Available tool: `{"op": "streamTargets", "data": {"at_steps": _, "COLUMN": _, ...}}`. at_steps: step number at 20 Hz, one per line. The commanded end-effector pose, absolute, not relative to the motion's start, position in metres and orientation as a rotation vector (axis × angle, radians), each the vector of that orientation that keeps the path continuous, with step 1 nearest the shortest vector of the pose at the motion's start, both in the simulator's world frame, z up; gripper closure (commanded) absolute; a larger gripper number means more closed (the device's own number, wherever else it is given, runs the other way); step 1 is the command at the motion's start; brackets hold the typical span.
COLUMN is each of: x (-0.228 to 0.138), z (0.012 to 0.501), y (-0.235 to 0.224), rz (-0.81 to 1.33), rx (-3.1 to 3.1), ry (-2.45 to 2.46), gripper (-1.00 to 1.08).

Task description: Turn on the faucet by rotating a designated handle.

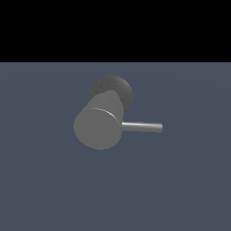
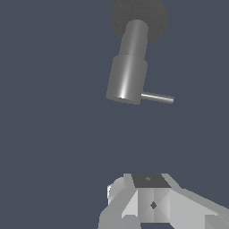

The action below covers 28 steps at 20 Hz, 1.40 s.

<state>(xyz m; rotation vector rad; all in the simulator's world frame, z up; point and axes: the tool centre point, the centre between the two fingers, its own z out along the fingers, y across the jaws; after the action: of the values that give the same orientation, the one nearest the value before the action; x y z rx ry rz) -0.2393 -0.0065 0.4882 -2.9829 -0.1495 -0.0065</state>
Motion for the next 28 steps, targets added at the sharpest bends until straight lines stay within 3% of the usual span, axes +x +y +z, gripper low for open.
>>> {"op": "streamTargets", "data": {"at_steps": 1, "x": -0.238, "z": 0.490, "y": -0.005, "rz": -0.034, "rx": -2.918, "ry": -0.152, "gripper": 1.08}}
{"op": "streamTargets", "data": {"at_steps": 15, "x": -0.225, "z": 0.515, "y": -0.005, "rz": -0.233, "rx": -2.376, "ry": -0.134, "gripper": 1.08}}
{"op": "streamTargets", "data": {"at_steps": 28, "x": -0.202, "z": 0.542, "y": -0.036, "rz": -0.376, "rx": -1.847, "ry": -0.029, "gripper": 1.08}}
